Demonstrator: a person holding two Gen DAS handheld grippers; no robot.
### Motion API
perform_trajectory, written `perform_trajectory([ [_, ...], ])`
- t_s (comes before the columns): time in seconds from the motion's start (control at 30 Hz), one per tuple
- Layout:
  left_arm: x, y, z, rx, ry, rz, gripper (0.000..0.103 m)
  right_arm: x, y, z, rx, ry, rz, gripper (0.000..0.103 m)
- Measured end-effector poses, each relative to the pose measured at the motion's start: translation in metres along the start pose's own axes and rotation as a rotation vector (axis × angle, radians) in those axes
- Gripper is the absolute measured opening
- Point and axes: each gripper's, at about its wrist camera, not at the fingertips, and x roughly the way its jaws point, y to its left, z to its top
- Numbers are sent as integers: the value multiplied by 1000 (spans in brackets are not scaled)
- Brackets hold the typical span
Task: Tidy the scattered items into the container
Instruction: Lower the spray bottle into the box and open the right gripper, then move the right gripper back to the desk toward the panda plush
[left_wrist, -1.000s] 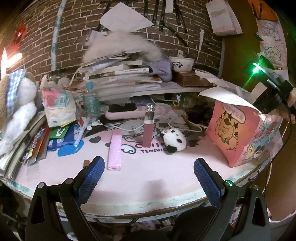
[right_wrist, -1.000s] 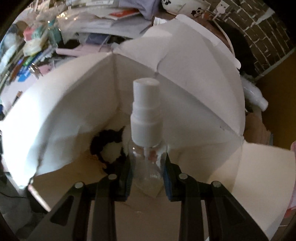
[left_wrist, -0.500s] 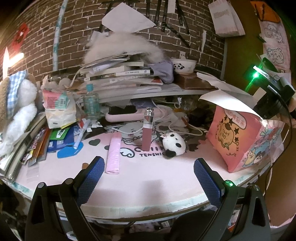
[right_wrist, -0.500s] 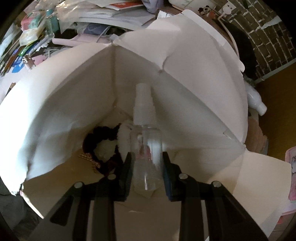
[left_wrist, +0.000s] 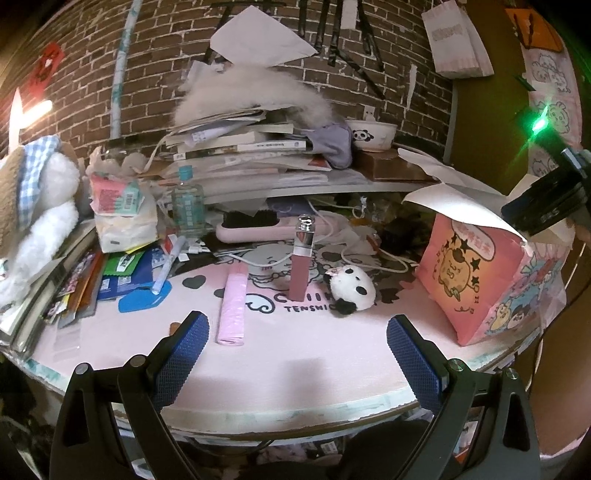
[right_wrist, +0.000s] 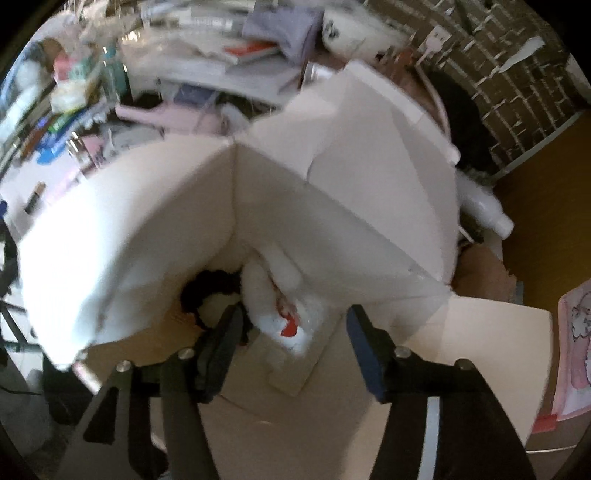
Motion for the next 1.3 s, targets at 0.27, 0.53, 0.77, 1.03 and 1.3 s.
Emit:
perform_trajectory([
  [0.27, -4, 6, 1, -8, -9, 8, 97, -58, 31, 2, 49, -318, 30, 61],
  [0.53, -9, 15, -1, -20, -20, 30, 97, -98, 94, -28, 14, -561, 288, 79],
  [0.77, -13, 31, -3, -43, -20, 64, 97, -78, 149, -57, 4, -707, 463, 87],
  [1.03, -13, 52, -9, -82, -16, 124, 97, -43, 201, -80, 19, -772, 472, 92],
  [1.3, -14, 71, -16, -110, -8, 181, 97, -8, 216, -62, 153, -759, 343, 92],
])
